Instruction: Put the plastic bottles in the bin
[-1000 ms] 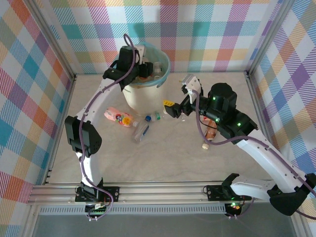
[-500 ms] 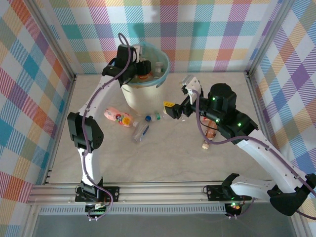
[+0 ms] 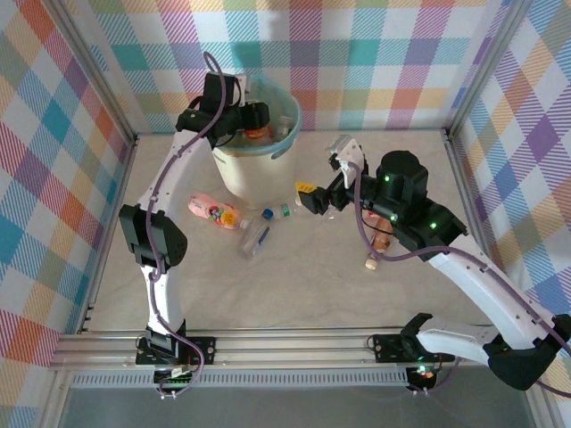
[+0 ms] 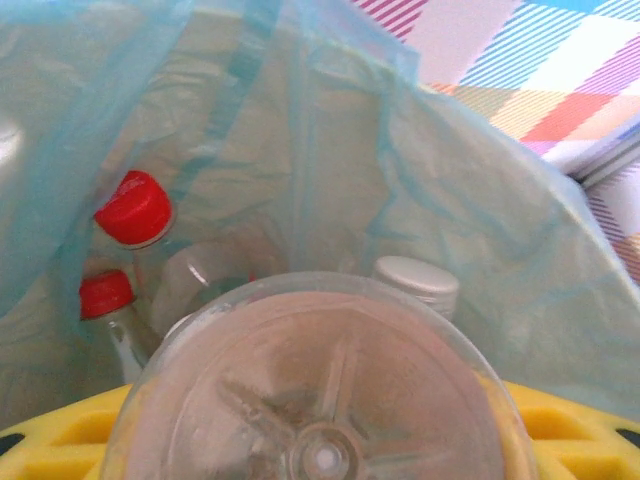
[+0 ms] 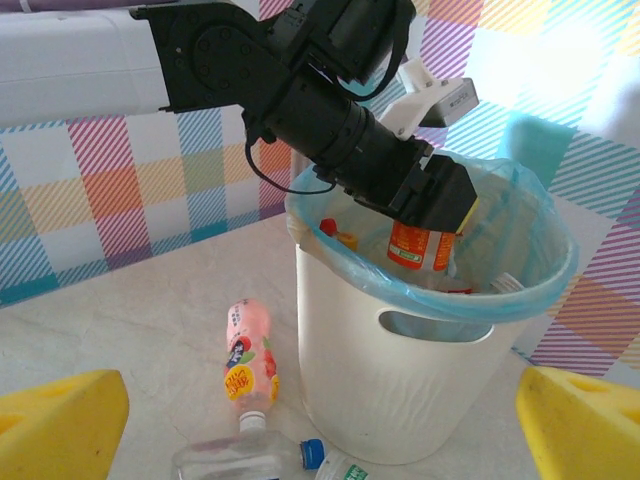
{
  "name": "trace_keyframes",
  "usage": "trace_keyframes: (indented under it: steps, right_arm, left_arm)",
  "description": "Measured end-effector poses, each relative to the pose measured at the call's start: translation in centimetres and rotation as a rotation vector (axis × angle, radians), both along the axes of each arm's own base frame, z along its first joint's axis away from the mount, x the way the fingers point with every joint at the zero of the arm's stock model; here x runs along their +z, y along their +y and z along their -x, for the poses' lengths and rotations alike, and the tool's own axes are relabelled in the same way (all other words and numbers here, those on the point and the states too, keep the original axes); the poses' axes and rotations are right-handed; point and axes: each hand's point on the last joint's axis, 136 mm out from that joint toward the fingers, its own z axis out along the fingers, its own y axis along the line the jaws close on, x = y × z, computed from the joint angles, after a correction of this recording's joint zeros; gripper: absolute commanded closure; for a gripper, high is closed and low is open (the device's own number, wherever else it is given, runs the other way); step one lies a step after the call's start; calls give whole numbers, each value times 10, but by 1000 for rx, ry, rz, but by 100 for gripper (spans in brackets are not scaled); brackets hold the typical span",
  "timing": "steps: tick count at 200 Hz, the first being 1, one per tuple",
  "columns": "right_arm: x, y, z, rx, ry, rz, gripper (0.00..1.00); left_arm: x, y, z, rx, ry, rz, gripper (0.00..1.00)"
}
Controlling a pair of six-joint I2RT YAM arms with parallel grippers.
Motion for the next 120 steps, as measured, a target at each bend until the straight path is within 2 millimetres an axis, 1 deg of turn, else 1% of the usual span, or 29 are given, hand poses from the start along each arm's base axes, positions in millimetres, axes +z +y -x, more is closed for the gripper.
trace_keyframes:
  steps: [16,31,56,65,77,95,108,120]
  right_arm:
    - [0,0,-1,-3,0,1,1]
    - [-1,0,-2,-7,2,4,1]
    - [-6,3,-5,-7,13,12,1]
    - [-8,4,-6,-7,17,16,1]
    - [-12,6,-8,-7,26,24,1]
    - [-19,7,-10,-6,42,41,1]
    - [-23,8,-11,-6,52,52,1]
    - [-26,8,-11,-7,59,58,1]
  left_arm:
    - [6,-8,5,-36,-4,15,96]
    - [6,-16,10,-70,1,10,94]
    - [-5,-31,21,-131,35,-12,92]
    - [-11,-32,22,-140,47,-22,89]
    - [-20,-34,22,-153,65,-41,81]
    - [-35,-35,22,-163,99,-64,59]
    - [-44,-34,22,-167,118,-79,41]
    - [-47,-34,23,-168,127,-84,31]
